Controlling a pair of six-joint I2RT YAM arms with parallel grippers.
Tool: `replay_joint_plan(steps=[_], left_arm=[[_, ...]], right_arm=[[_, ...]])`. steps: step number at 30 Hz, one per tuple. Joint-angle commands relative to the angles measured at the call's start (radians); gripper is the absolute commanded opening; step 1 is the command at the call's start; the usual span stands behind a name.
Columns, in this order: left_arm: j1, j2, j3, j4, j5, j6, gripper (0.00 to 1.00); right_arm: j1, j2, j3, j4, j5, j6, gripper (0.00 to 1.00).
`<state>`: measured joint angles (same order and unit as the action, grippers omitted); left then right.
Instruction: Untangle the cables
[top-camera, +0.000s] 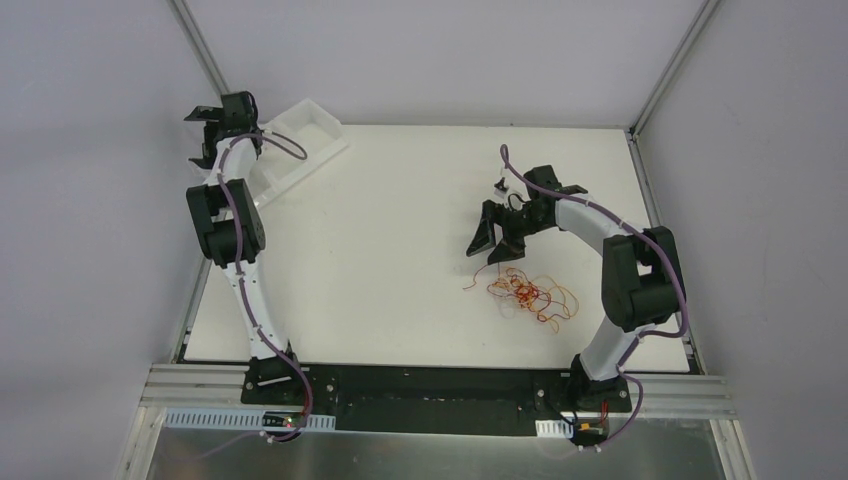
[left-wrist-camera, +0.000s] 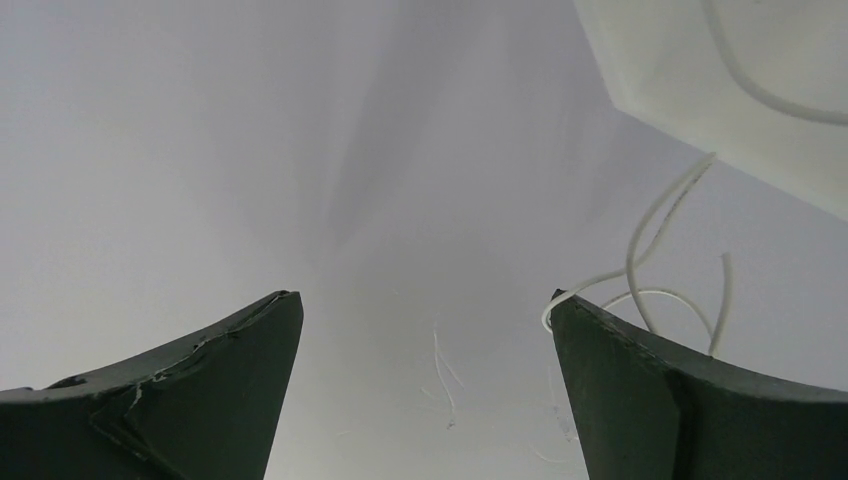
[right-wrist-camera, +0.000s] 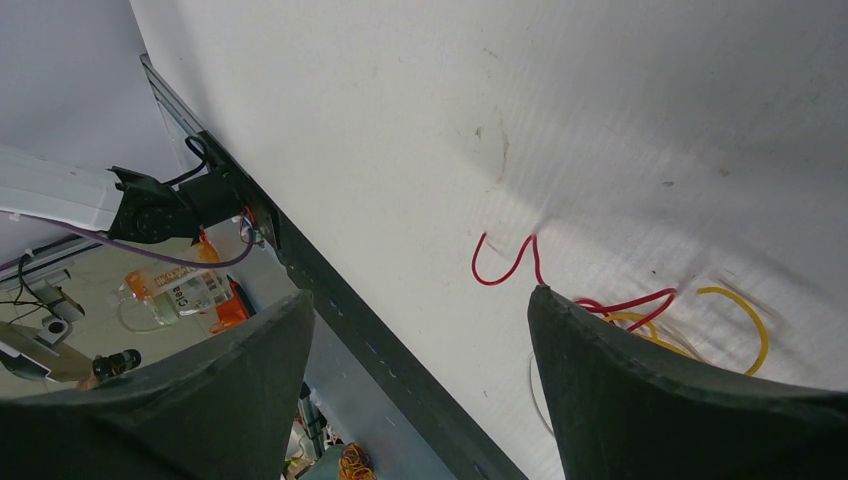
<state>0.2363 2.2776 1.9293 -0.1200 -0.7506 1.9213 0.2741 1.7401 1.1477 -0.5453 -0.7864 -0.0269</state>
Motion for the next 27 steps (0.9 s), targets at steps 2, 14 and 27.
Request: replay_joint_plan(steps=[2,14,27], left_arm=[[-0.017,-0.142,-0.006,-0.148,0.081,-0.169,0.98],[-0.021,-0.12,-0.1,-0.019,-0.027,-0.105,0.95],[-0.024,-0.107,-0.258,0.607,-0.02,0.341,0.99]], right_arm=[[-0.004,-0.026,-0.002,0.013,-0.026,0.007,0.81],[-0.009,-0.016,-0.005,0.015,-0.032,0.008,0.81],[-0.012,-0.021,-0.006,0.016,-0.035,0.013,0.81]])
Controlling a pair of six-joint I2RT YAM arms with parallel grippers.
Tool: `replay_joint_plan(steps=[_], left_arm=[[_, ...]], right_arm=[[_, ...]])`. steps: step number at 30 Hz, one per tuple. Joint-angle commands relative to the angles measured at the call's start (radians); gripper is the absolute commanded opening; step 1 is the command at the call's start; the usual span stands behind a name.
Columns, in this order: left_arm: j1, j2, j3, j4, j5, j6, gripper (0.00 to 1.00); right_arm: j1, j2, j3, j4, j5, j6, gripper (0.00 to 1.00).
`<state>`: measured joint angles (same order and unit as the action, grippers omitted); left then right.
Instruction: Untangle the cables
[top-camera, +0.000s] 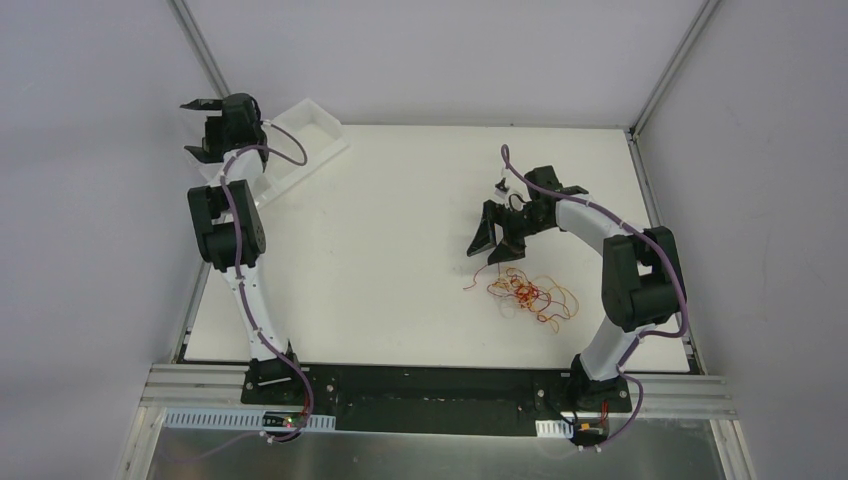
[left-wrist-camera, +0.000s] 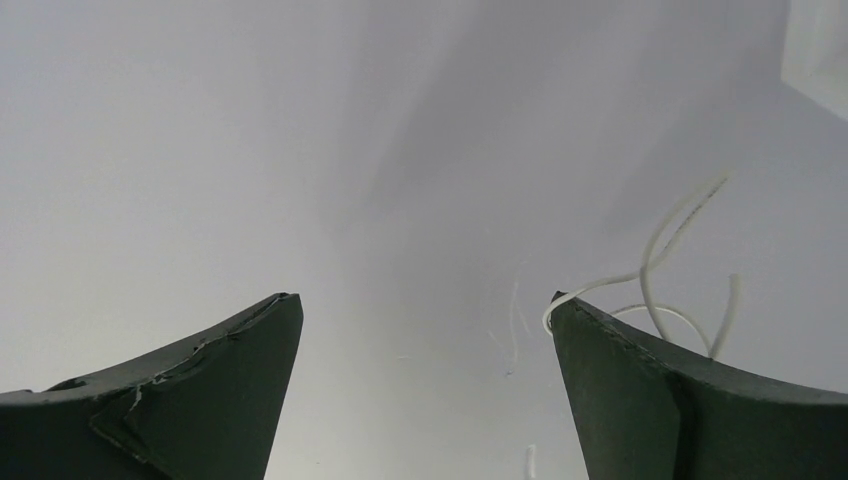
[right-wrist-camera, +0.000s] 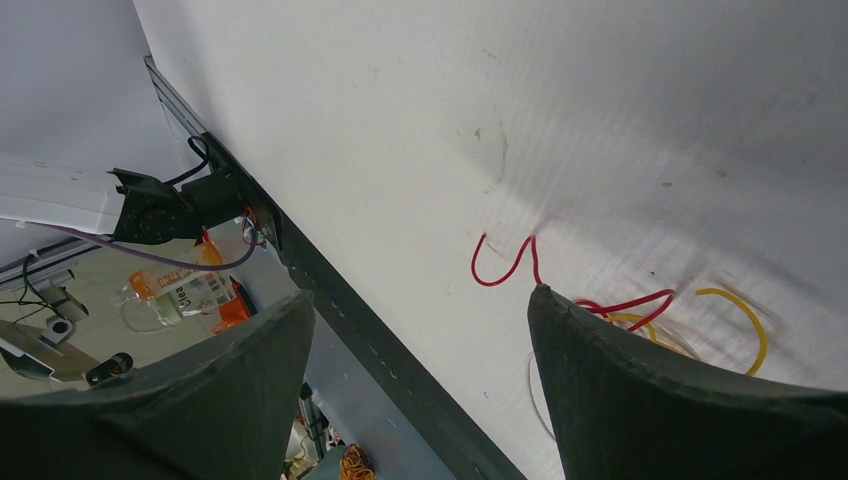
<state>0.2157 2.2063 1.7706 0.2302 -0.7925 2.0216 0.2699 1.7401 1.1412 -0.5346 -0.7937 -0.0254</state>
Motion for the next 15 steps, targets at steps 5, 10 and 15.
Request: replay_joint_plan(steps=[5,10,15], left_arm=[[0.022,0.008,-0.143,0.393,0.029,0.354,0.99],[0.031,0.067,-0.036,0.397,0.01,0.378,0.99],[0.034,0.087,0.004,0.365,-0.026,0.398,0.99]], right_arm=[[-0.008,-0.03,-0.004,0.006,-0.026,0.01,0.81],[-0.017,-0.036,-0.011,0.006,-0.028,0.009,0.81],[-0.021,-0.024,-0.004,0.006,-0.037,0.015,0.82]])
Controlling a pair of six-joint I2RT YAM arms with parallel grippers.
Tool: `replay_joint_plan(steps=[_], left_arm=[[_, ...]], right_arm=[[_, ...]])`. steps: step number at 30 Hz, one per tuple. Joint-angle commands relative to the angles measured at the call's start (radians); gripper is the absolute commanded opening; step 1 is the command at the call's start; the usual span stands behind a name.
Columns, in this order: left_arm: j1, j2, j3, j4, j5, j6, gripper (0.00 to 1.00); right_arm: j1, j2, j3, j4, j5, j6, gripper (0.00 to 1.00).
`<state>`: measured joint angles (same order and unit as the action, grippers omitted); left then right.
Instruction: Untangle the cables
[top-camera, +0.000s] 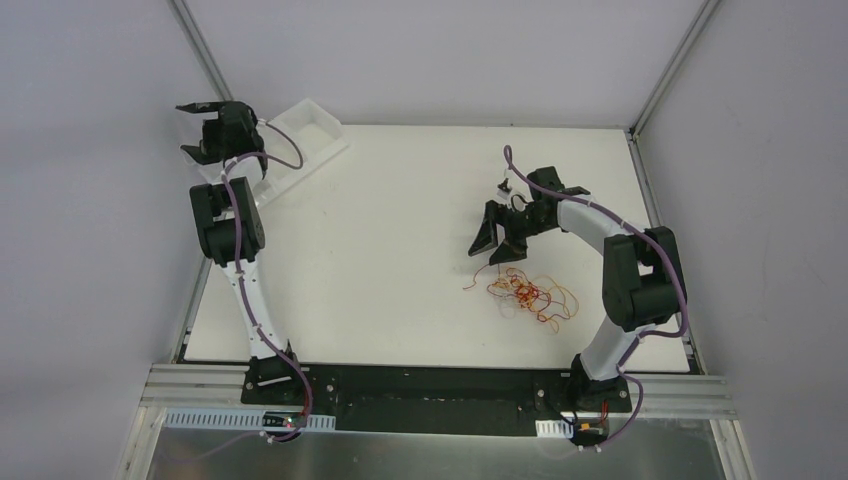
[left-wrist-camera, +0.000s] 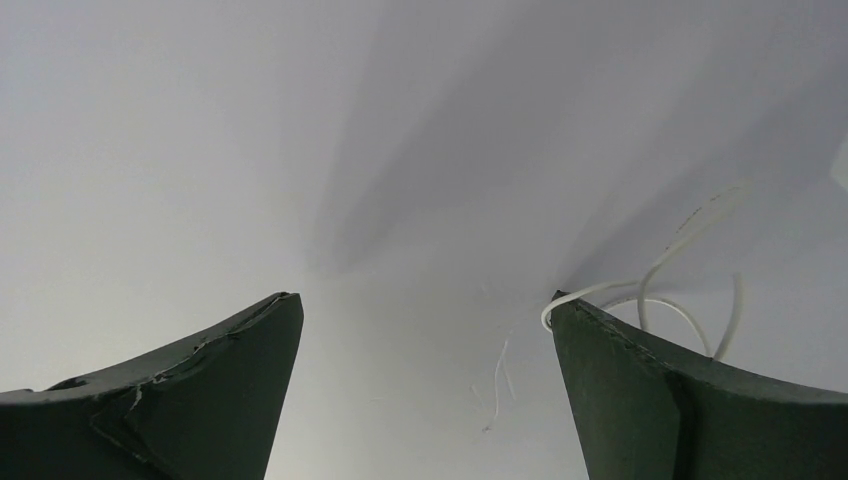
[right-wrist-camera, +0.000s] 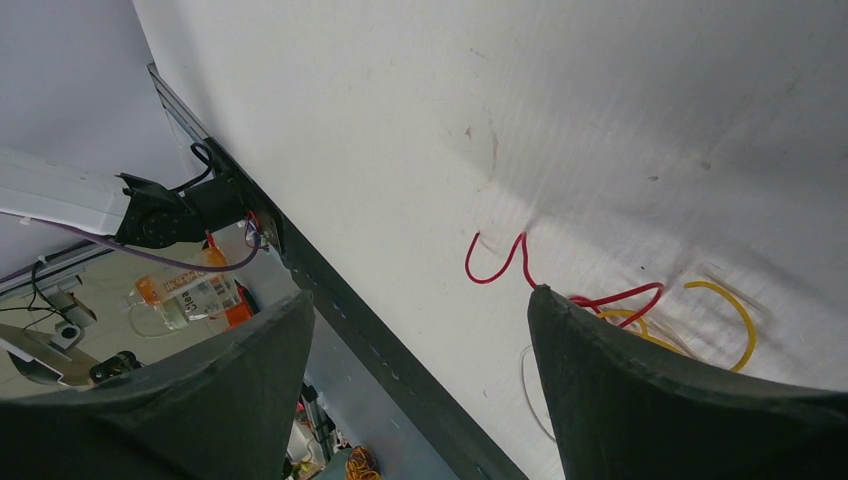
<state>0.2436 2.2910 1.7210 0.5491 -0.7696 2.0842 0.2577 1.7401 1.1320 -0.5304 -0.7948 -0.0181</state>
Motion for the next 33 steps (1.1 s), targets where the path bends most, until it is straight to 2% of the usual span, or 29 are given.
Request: replay_joint_plan(steps=[1,4,6,8,10,16,18,25,29,31,33], left_arm=[[0.006,0.011,0.07,0.044,-0.056,0.33,0.99],[0.003,0.021,0.105,-0.035,-0.083,0.247,0.99],[-0.01,-0.01,0.126,-0.226,-0.086,0.073,0.99],[-0.025,-0.048,0.189,-0.504,-0.084,-0.172,0.99],[-0.036,-0.073,0.237,-0.708,-0.049,-0.361,0.99],[-0.04,-0.118,0.312,-1.056,0.127,-0.776,0.99],[-0.039,-0.112,0.351,-1.165,0.192,-0.865,0.98],[-0.012,-0.099,0.462,-1.328,0.417,-1.195,0.97],[0.021,-0.12,0.546,-1.41,0.614,-1.391,0.97],[0.02,-0.143,0.586,-1.471,0.711,-1.445,0.98],[-0.018,-0.165,0.601,-1.521,0.711,-1.44,0.99]], right_arm=[[-0.009,-0.018,0.011,-0.002,-0.038,0.013,0.82],[-0.01,-0.018,0.016,-0.005,-0.038,0.014,0.81],[-0.012,-0.026,0.012,-0.006,-0.034,0.01,0.82],[-0.014,-0.032,0.004,-0.006,-0.034,0.008,0.82],[-0.015,-0.03,0.002,-0.005,-0.035,0.007,0.82],[-0.015,-0.017,0.008,-0.005,-0.043,0.014,0.82],[-0.015,-0.017,0.008,-0.004,-0.042,0.015,0.82],[-0.015,-0.022,0.01,-0.021,-0.031,0.006,0.82],[-0.015,-0.022,0.032,-0.055,-0.022,-0.013,0.81],[-0.014,-0.024,0.044,-0.073,-0.017,-0.024,0.81],[-0.015,-0.028,0.057,-0.097,-0.012,-0.042,0.82]])
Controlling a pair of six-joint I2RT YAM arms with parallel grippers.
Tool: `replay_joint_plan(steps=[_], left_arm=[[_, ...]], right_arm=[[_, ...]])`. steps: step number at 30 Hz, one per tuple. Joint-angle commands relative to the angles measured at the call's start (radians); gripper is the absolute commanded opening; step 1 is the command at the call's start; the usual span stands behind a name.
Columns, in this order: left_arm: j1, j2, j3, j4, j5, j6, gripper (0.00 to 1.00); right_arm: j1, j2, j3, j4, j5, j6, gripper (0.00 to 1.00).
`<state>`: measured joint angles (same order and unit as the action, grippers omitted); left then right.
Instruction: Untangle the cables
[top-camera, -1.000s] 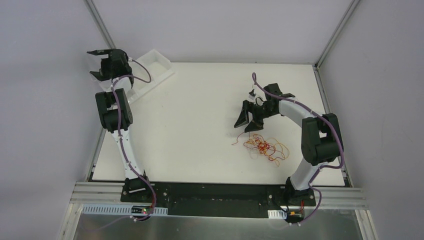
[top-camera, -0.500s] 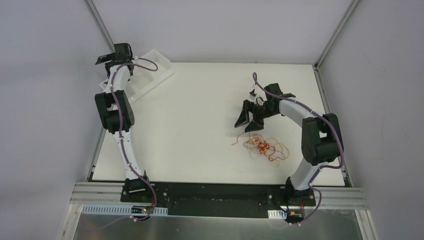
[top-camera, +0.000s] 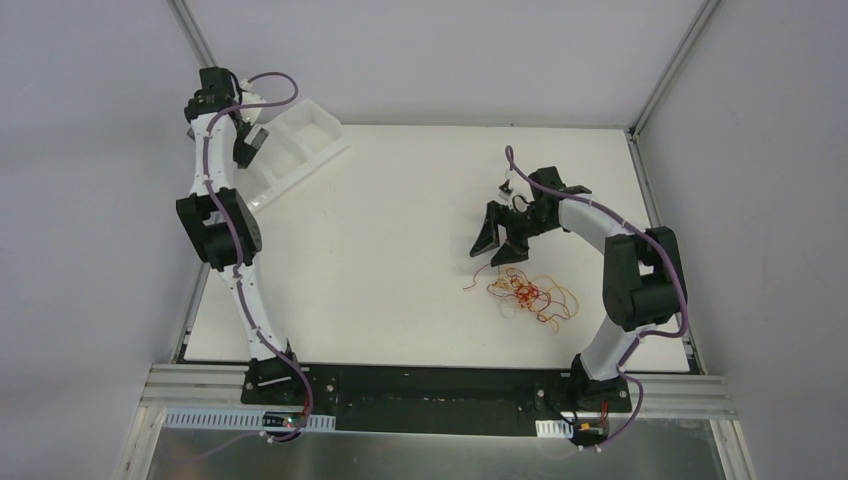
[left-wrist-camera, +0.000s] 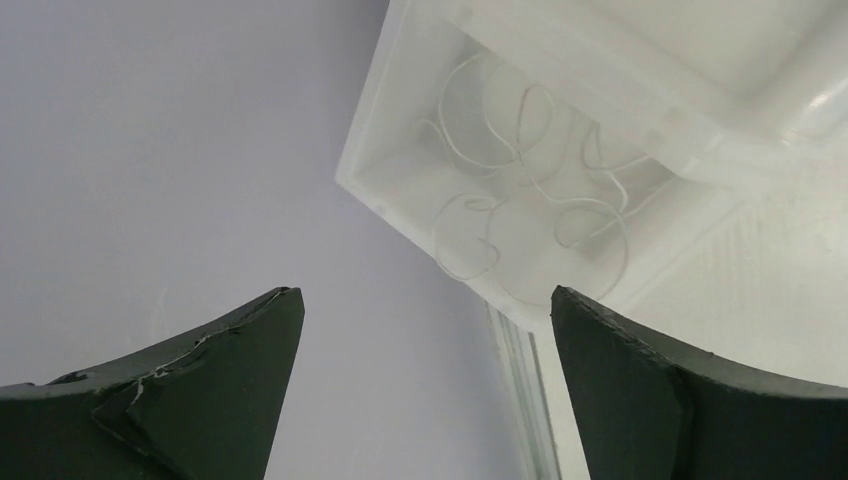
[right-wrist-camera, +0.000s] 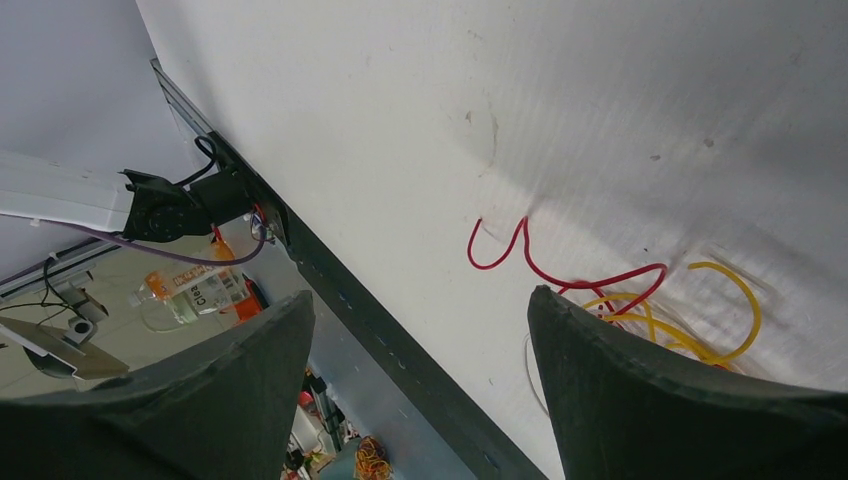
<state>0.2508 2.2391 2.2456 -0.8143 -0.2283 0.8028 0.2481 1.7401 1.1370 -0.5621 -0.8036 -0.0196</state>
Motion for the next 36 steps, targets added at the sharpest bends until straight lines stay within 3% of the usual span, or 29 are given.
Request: replay_joint_plan(steps=[1,4,11,15,21,27,29,31,35,36], left_arm=[[-0.055,-0.123,0.077,-0.185,0.147,-0.153,0.99],[-0.143,-0.157,0.082,-0.293,0.142,-0.191,0.99],[-0.215,-0.217,0.074,-0.451,0.419,-0.468,0.99],[-0.215,-0.318,-0.028,-0.399,0.58,-0.575,0.99],[-0.215,-0.456,-0.234,-0.26,0.797,-0.67,0.99],[-0.212,-0.466,-0.301,-0.232,1.007,-0.655,0.99],[-0.212,-0.516,-0.39,-0.136,0.995,-0.695,0.99],[-0.212,-0.596,-0.502,0.017,0.962,-0.704,0.99],[-0.21,-0.714,-0.623,0.129,0.914,-0.681,0.99],[-0.21,-0.727,-0.642,0.134,0.907,-0.678,0.99]], right_arm=[[-0.006,-0.033,0.057,-0.076,0.003,-0.052,0.81],[-0.005,-0.049,0.071,-0.124,0.024,-0.095,0.81],[-0.017,-0.086,0.148,-0.343,0.127,-0.236,0.81],[-0.025,-0.106,0.163,-0.465,0.24,-0.316,0.81],[-0.036,-0.113,0.096,-0.495,0.463,-0.362,0.81],[-0.031,-0.008,0.098,-0.519,0.483,-0.39,0.74],[-0.012,0.038,0.089,-0.524,0.481,-0.413,0.65],[0.01,0.075,0.093,-0.529,0.451,-0.432,0.51],[0.065,0.115,0.183,-0.557,0.331,-0.451,0.03],[0.073,0.11,0.222,-0.558,0.293,-0.447,0.0]])
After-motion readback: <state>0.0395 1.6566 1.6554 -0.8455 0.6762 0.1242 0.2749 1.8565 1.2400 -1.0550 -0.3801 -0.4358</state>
